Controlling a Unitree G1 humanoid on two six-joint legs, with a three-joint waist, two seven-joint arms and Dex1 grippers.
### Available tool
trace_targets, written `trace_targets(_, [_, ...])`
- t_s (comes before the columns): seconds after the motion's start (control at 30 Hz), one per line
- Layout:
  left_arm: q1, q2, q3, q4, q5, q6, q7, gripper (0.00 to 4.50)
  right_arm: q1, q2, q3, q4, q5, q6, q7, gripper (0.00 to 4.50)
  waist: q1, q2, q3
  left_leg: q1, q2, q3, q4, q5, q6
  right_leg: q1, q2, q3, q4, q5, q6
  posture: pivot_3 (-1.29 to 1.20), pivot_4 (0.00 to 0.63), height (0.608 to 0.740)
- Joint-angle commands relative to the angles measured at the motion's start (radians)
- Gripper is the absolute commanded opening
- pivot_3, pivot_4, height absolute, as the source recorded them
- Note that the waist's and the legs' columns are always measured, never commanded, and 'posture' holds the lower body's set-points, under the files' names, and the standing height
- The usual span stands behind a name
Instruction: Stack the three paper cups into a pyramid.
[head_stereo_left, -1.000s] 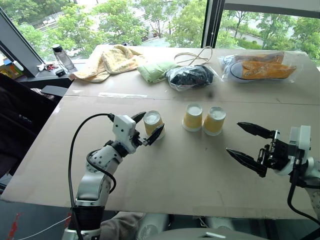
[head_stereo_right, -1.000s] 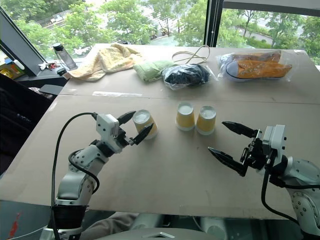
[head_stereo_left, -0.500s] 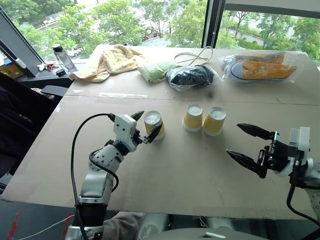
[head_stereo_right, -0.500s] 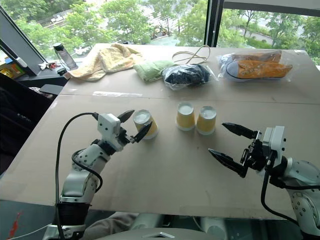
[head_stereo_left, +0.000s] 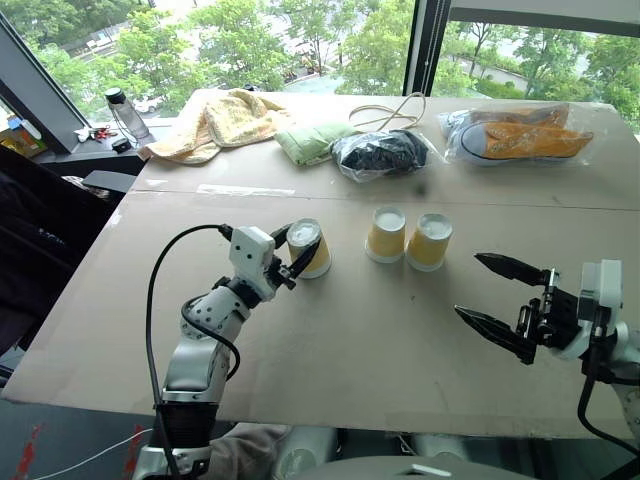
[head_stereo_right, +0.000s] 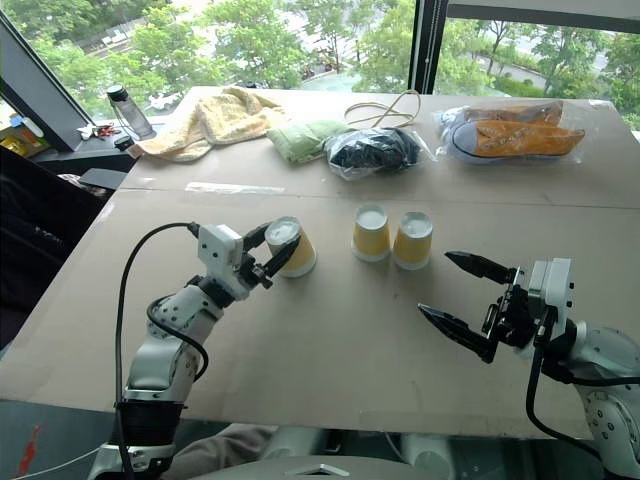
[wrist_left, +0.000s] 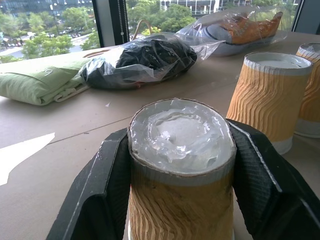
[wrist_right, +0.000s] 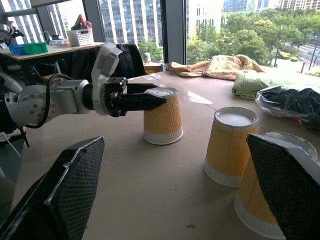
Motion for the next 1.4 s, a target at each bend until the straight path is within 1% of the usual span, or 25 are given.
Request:
trace_targets(0.03, [-0.144,0.020,0.017,-0.077,-0.066,0.077,-0.009,2.39,0.004,-0.004,-0.061,-0.020,0.030,-0.029,0.014,4.50,0.007,-0.001,0.001,0.000,0.000,0.000,0.000,0.000,0.000,0.000,0.000,0.000,0.000,0.000,0.000,0.00,0.150,0.740])
trace_targets(0.2, [-0.362,0.054,-0.017,-0.074,-0.155,0.274,-0.070,2.39,-0.005,0.010,-0.119,0.021,0.046,-0.042,0.002,4.50,0.014,-0.002,0.001,-0.002,0.000,-0.001,0.004,0.000,0.000,0.001,0.000,-0.002,0.000,0.000,0.000,0.00,0.150,0.740])
trace_targets(0.3, [-0.468,0.068,-0.053,-0.042,-0.175,0.339,-0.131,2.39,-0.003,0.019,-0.154,0.046,0.038,-0.054,-0.018,4.50,0.013,-0.002,0.001,-0.002,-0.001,-0.001,0.005,0.000,-0.001,0.001,0.000,-0.002,0.000,0.000,0.000,0.00,0.150,0.740])
trace_targets(0.43, [-0.598,0.032,-0.103,0.056,-0.182,0.359,-0.214,2.39,0.003,0.032,-0.167,0.069,-0.015,-0.052,-0.089,4.50,0.014,-0.002,0.001,-0.002,-0.001,-0.001,0.005,0.001,-0.001,0.001,0.001,-0.002,0.001,0.000,0.000,0.00,0.150,0.740])
trace_targets(0.53, [-0.658,-0.010,-0.154,0.147,-0.152,0.317,-0.279,2.39,0.001,0.045,-0.158,0.065,-0.045,-0.043,-0.146,4.50,0.015,-0.002,0.001,-0.002,-0.001,-0.001,0.005,0.001,-0.002,0.001,0.001,-0.002,0.001,0.000,0.000,0.00,0.150,0.740])
trace_targets(0.7, [-0.712,-0.078,-0.195,0.272,-0.104,0.244,-0.326,2.39,0.009,0.061,-0.159,0.042,-0.046,-0.039,-0.188,4.50,0.011,-0.002,0.001,-0.002,-0.001,-0.001,0.005,0.002,-0.004,0.001,0.001,-0.001,0.001,0.000,0.000,0.00,0.150,0.740])
trace_targets(0.93, [-0.742,-0.124,-0.194,0.391,-0.061,0.158,-0.348,2.39,0.025,0.068,-0.161,0.016,-0.032,-0.043,-0.209,4.50,0.006,-0.002,0.001,-0.002,-0.001,-0.001,0.005,0.001,-0.001,0.001,0.001,-0.001,0.001,0.000,0.000,0.00,0.150,0.740])
trace_targets(1.23, [-0.756,-0.169,-0.188,0.459,-0.047,0.099,-0.358,2.39,0.048,0.078,-0.151,-0.020,-0.032,-0.039,-0.228,4.50,-0.001,-0.002,0.001,-0.002,-0.001,-0.001,0.006,0.001,-0.001,0.001,0.001,-0.001,0.002,0.000,0.000,0.00,0.150,0.740])
trace_targets(1.4, [-0.752,-0.167,-0.195,0.469,-0.031,0.098,-0.367,2.39,0.052,0.079,-0.149,-0.033,-0.030,-0.034,-0.238,4.50,-0.003,-0.002,0.001,-0.002,-0.001,-0.001,0.006,0.001,-0.001,0.001,0.001,-0.001,0.002,0.000,0.000,0.00,0.150,0.740])
